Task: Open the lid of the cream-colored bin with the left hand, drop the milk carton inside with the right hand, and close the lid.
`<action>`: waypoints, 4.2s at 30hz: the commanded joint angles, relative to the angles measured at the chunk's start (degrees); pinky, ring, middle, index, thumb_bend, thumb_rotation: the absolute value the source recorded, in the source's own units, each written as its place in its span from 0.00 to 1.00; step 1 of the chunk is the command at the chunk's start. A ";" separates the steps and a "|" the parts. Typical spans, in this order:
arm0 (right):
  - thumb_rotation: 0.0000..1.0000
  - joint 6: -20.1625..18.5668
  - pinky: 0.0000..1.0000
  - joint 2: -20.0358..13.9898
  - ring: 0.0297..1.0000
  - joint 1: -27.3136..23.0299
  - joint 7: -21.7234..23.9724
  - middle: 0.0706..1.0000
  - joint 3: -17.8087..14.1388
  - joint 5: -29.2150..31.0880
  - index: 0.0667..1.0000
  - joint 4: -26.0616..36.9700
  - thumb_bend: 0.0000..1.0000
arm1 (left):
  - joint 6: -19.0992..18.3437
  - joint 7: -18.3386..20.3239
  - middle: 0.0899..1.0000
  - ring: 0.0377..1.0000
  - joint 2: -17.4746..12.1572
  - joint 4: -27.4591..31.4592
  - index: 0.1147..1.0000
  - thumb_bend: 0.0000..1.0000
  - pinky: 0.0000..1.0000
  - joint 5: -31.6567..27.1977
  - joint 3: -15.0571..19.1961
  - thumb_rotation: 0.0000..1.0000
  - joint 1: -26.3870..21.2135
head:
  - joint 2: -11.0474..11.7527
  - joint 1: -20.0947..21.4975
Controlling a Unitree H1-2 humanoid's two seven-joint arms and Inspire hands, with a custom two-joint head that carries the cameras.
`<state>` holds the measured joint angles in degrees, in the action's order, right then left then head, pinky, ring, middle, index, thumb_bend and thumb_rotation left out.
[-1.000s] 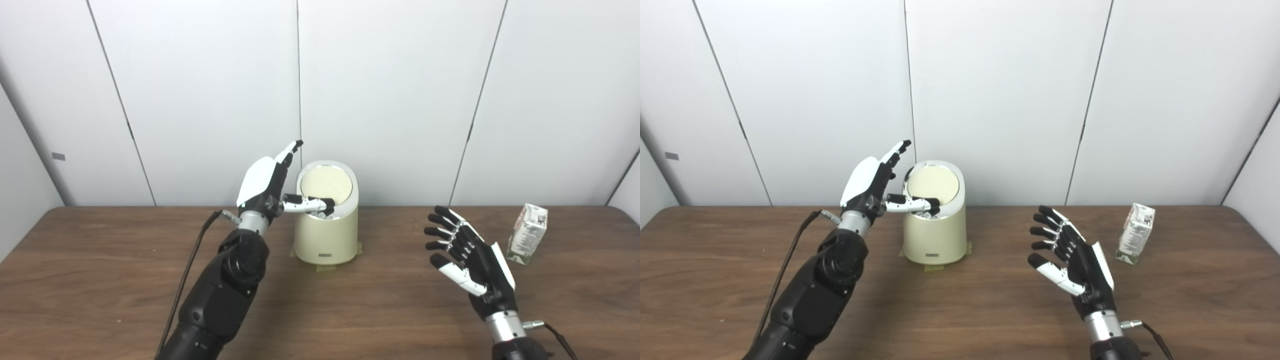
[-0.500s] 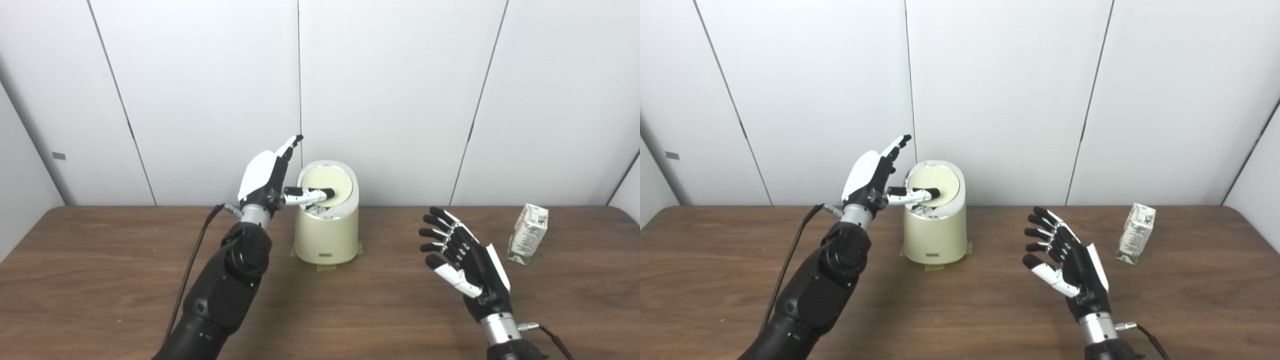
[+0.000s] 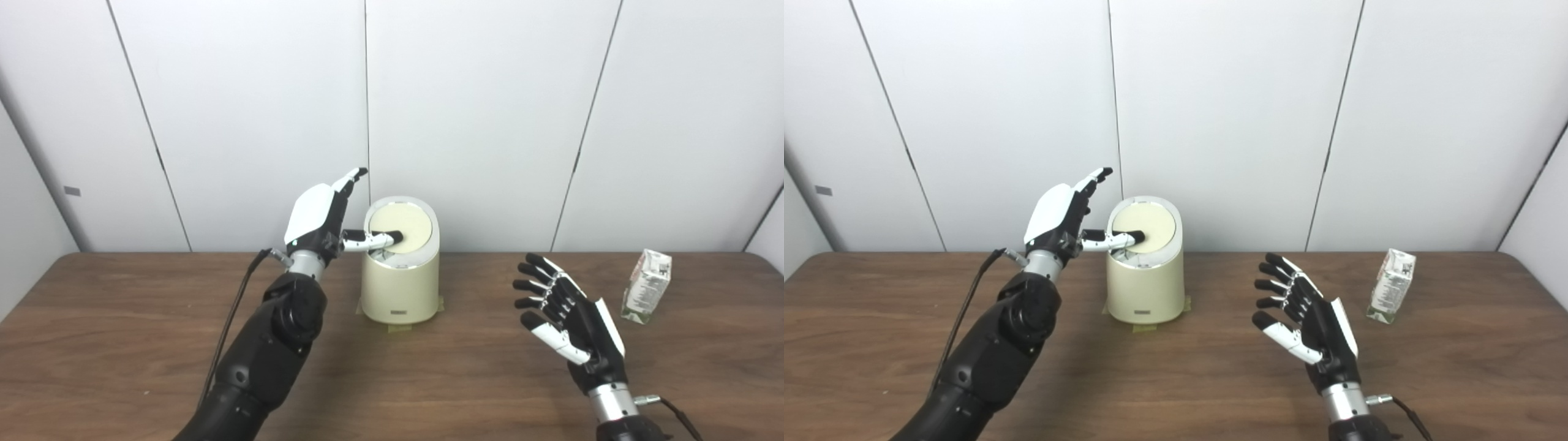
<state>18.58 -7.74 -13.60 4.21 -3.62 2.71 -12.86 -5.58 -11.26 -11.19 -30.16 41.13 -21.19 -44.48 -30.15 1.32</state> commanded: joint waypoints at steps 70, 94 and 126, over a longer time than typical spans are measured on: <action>0.24 -14.52 0.62 -17.14 0.72 -3.33 -0.79 0.79 -5.13 -12.36 0.83 18.69 0.73 | 28.81 21.45 0.73 0.68 -1.16 14.69 0.74 0.65 0.56 -47.56 29.21 0.24 31.91 | 4.04 12.87; 0.06 -22.00 0.80 -27.54 0.91 -7.64 3.42 0.94 -11.56 -5.99 0.95 4.13 0.76 | 24.91 22.28 0.77 0.73 -3.78 12.77 0.77 0.50 0.70 -51.65 30.63 0.03 31.18 | 6.67 23.89; 0.08 -9.24 0.73 -22.52 0.77 -19.63 -5.60 0.79 -2.67 -10.75 0.83 -26.08 0.78 | 21.03 23.42 0.75 0.70 -3.52 16.57 0.73 0.57 0.57 -53.64 30.30 0.07 31.71 | 6.16 22.69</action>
<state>5.84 -29.02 -29.77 -0.11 -5.82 -8.23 -39.58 14.87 11.89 -14.82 -15.28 -11.59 9.16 -12.23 -23.91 23.99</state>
